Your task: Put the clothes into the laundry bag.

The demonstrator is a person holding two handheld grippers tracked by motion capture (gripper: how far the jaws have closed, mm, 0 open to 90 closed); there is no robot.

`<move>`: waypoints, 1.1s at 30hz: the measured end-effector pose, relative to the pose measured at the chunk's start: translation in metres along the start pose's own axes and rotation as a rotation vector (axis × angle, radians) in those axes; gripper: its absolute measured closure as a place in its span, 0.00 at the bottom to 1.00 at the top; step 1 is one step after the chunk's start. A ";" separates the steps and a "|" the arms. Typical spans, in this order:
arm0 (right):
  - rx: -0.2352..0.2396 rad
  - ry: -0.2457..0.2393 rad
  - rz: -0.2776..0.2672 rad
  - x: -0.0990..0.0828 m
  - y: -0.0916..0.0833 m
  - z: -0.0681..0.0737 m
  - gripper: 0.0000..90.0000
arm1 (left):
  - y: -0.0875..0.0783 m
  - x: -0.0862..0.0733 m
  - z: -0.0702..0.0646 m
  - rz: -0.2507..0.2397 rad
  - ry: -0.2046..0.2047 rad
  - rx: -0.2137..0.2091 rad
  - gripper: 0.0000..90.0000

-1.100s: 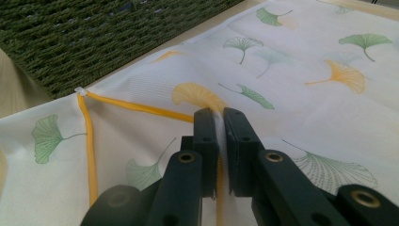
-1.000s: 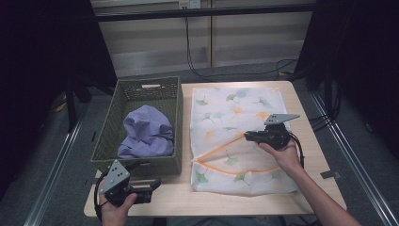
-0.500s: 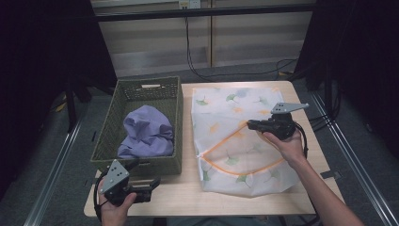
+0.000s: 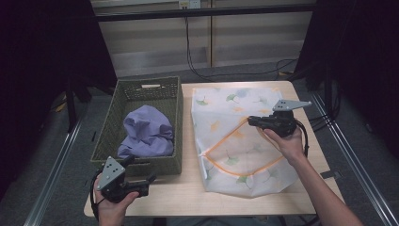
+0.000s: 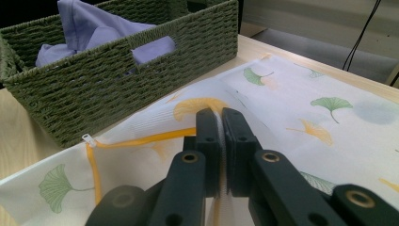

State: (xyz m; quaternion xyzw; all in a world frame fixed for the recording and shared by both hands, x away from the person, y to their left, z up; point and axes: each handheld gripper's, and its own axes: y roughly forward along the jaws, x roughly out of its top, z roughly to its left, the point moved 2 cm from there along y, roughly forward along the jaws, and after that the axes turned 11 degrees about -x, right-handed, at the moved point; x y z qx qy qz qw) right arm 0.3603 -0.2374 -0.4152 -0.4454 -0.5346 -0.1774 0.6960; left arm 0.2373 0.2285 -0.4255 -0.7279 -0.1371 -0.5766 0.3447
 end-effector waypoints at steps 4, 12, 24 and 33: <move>0.004 0.001 -0.001 0.001 0.000 0.000 0.96 | -0.009 0.010 0.005 -0.023 0.015 0.019 0.10; 0.009 0.001 0.006 -0.001 0.002 0.001 0.96 | 0.000 0.033 0.025 0.037 0.009 0.002 0.10; 0.005 -0.001 0.013 -0.003 0.002 0.001 0.96 | 0.024 0.067 0.076 0.094 -0.019 0.030 0.16; 0.008 -0.004 0.014 -0.003 0.003 0.001 0.96 | 0.045 0.079 0.113 0.112 -0.048 0.083 0.15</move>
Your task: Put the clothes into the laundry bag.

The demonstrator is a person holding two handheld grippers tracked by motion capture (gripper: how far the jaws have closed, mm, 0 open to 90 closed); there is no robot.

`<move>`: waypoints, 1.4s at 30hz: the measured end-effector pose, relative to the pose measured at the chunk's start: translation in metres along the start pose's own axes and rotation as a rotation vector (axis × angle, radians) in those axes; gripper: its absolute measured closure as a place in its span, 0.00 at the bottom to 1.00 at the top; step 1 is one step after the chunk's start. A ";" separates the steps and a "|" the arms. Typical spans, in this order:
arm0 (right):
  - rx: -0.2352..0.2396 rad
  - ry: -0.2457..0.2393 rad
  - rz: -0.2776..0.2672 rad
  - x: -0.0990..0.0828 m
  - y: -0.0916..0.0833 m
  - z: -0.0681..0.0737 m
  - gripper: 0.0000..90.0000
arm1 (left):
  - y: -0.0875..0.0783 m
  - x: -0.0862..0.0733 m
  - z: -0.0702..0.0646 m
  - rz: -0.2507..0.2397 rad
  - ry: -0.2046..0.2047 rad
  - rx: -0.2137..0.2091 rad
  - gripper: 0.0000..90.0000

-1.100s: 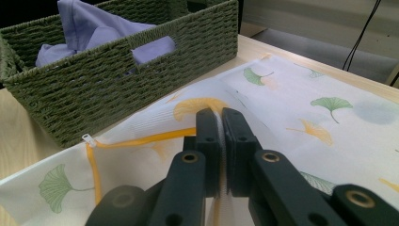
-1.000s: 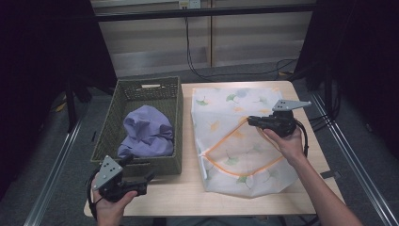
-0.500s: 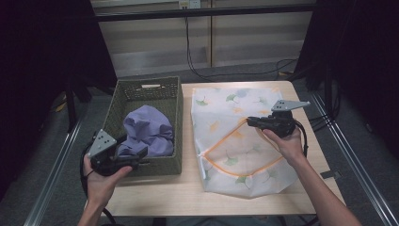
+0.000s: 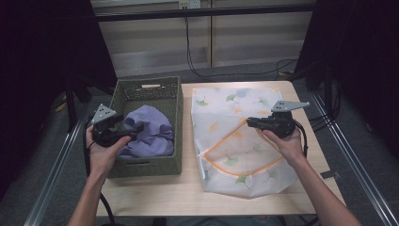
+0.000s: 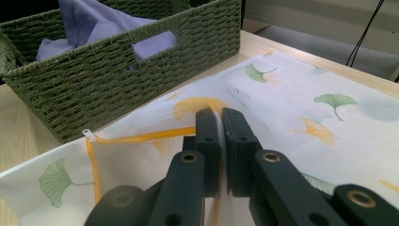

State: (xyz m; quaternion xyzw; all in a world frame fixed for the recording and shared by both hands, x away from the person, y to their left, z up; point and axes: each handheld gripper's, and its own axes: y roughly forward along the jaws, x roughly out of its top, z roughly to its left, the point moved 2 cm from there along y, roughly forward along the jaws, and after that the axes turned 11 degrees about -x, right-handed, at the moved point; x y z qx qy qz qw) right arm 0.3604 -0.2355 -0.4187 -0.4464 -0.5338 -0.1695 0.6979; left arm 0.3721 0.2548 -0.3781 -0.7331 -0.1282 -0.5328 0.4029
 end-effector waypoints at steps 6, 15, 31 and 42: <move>0.004 0.001 0.001 0.000 0.000 0.000 0.96 | 0.018 0.005 0.019 0.084 -0.045 0.007 0.21; 0.016 0.002 0.010 -0.001 0.003 0.001 0.91 | 0.050 -0.006 0.040 0.266 -0.095 -0.011 0.16; 0.038 -0.002 0.031 -0.003 0.005 0.002 0.98 | 0.074 -0.019 0.039 0.401 -0.088 -0.058 0.07; 0.043 -0.003 0.038 -0.002 0.004 0.004 0.98 | 0.090 -0.033 0.038 0.565 -0.075 -0.139 0.03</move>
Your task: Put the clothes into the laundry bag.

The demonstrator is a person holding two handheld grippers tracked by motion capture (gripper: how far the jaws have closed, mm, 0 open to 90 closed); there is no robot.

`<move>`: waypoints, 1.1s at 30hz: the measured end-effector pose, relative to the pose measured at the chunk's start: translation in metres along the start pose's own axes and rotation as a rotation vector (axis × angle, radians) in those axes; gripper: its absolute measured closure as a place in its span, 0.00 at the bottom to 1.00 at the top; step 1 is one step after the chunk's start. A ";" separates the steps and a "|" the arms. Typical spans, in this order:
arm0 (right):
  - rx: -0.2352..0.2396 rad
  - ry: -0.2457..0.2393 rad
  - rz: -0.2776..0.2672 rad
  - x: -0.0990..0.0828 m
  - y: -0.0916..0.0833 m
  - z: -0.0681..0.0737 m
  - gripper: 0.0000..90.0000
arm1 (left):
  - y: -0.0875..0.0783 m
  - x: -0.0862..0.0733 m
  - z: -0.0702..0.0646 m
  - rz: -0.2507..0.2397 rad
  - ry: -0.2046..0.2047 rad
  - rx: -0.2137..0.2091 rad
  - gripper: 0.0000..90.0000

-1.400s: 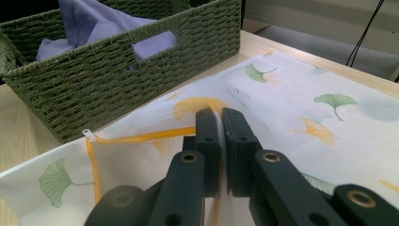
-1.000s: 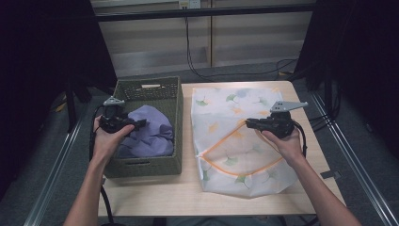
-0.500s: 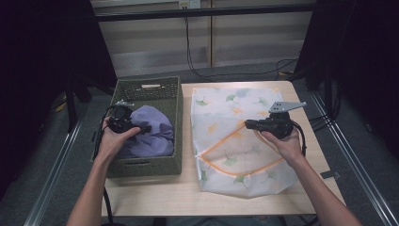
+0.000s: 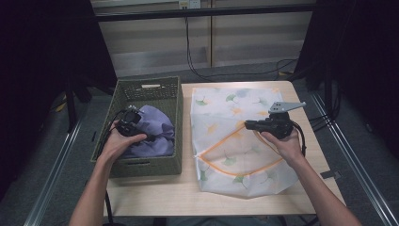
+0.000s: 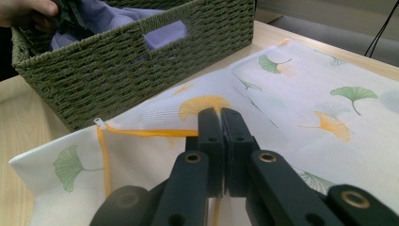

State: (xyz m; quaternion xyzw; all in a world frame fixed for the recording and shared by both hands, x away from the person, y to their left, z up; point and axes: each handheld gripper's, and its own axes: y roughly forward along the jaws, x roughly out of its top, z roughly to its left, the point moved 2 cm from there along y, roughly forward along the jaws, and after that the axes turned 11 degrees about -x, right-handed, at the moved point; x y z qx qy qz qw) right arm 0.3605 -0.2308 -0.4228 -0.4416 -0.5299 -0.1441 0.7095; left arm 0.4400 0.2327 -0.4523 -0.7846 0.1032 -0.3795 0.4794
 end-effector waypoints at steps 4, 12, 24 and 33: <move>-0.002 -0.007 -0.006 0.000 -0.001 0.000 0.98 | 0.005 -0.001 0.000 0.033 -0.009 -0.001 0.03; 0.006 -0.005 -0.002 0.001 0.000 0.002 0.98 | 0.013 -0.003 -0.002 0.093 0.039 0.028 0.02; 0.014 -0.008 0.003 0.001 0.000 0.002 0.98 | 0.014 -0.005 0.008 0.118 -0.007 0.135 0.03; 0.017 -0.011 0.008 0.000 0.002 0.003 0.98 | 0.008 -0.006 0.014 0.105 -0.041 0.189 0.07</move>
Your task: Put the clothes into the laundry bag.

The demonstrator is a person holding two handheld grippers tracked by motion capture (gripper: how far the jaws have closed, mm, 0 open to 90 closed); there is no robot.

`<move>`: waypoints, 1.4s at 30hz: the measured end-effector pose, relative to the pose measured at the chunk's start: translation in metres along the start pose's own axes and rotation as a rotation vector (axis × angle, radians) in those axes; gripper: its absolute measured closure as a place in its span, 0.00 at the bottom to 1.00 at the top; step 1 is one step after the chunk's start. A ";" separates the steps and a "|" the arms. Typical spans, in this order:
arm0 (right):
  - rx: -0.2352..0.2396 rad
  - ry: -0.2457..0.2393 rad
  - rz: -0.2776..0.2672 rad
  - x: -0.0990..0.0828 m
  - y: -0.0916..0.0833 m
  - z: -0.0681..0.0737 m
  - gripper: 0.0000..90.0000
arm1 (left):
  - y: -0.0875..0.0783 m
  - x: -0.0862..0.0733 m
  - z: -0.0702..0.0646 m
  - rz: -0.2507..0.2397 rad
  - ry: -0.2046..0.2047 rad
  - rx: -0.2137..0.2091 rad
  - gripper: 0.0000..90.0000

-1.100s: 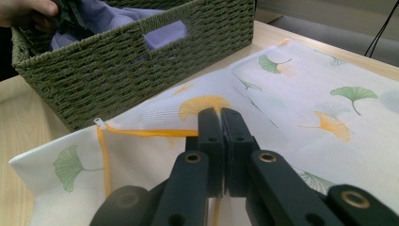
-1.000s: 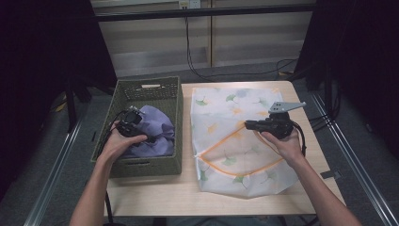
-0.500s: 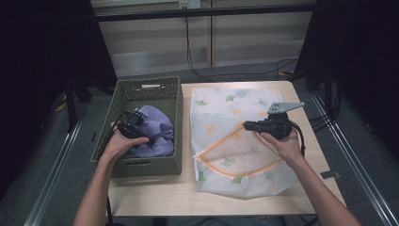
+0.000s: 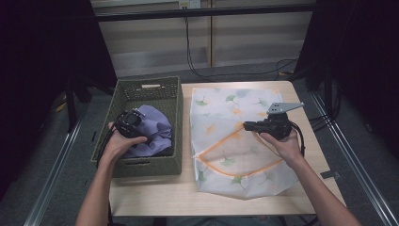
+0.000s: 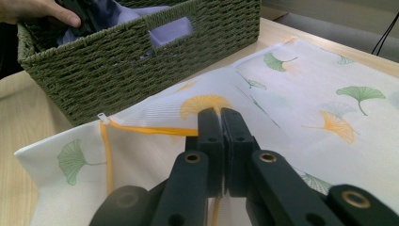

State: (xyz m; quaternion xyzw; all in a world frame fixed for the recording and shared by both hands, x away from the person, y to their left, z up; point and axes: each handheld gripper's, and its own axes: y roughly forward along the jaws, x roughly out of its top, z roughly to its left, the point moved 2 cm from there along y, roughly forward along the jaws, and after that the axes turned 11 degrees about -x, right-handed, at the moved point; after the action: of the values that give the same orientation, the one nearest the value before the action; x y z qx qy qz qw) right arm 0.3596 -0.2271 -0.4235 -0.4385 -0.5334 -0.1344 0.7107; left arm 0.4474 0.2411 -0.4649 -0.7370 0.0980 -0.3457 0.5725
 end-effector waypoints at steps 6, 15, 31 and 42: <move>0.000 0.001 -0.001 0.000 -0.001 -0.001 0.98 | 0.009 -0.001 -0.002 0.033 -0.007 -0.008 0.03; 0.004 -0.001 0.004 0.000 0.000 0.000 0.98 | 0.022 -0.004 -0.001 0.099 0.066 -0.005 0.02; 0.011 -0.009 0.008 0.002 0.003 0.004 0.98 | 0.018 0.001 -0.005 0.218 0.008 -0.044 0.54; 0.007 0.001 0.004 0.001 0.002 0.001 0.98 | 0.011 0.003 -0.008 0.160 0.031 -0.108 0.81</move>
State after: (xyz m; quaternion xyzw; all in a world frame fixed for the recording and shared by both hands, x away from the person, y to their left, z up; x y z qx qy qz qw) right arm 0.3607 -0.2248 -0.4236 -0.4372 -0.5325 -0.1313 0.7128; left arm 0.4472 0.2293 -0.4725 -0.7512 0.1839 -0.3044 0.5560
